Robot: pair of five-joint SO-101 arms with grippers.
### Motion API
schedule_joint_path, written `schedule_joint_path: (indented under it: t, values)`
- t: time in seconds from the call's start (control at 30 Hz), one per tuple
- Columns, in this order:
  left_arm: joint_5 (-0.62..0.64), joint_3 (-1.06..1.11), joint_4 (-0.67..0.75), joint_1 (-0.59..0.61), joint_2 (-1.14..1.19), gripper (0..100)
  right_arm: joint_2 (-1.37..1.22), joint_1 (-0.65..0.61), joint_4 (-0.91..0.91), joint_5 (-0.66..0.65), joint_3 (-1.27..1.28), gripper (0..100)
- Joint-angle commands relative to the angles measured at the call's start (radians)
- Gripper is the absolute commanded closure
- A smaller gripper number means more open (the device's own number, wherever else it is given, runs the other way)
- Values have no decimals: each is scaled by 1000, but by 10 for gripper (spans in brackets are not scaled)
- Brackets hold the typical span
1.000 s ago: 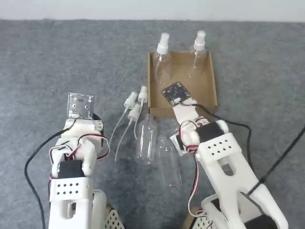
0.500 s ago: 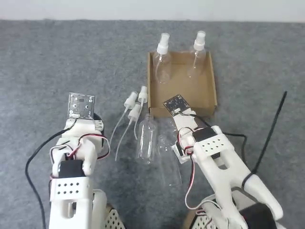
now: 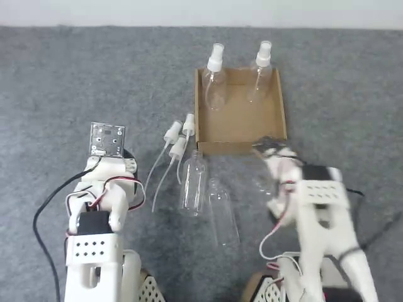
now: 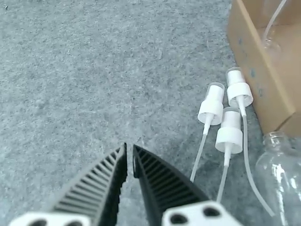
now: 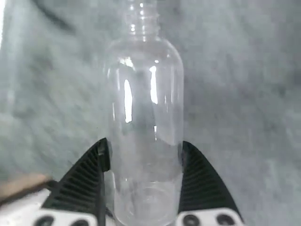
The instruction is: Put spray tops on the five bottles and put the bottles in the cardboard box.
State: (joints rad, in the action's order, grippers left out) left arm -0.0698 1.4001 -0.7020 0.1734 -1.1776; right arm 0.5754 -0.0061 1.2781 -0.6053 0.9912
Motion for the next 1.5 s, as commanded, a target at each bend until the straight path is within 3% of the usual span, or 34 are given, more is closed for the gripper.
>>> schedule_joint_path:
  t: [0.0, 0.13, 0.3, 0.6, 0.83, 0.93, 1.17, 1.47]
  values:
    - [-2, -10, 21, 2, -14, 988, 226, 291, 107, -158, -109, 993]
    - [0, -15, -2, 0, -15, 988, 275, 498, 45, -199, -114, 993]
    - [2, -15, -2, 0, -15, 988, 82, 590, -110, -130, -120, 993]
    - [0, -10, -6, 0, -14, 988, -354, 601, -223, 95, -321, 980]
    - [2, -8, -3, 0, -14, 988, -464, 599, -223, 101, -344, 700]
    - [2, -8, -3, 0, -14, 988, -444, 575, -203, 101, -393, 639]
    - [2, -8, -3, 0, -14, 988, -501, 484, -8, 107, -704, 637]
    - [0, -7, -2, 0, -14, 988, -817, 529, 130, 11, -1000, 732]
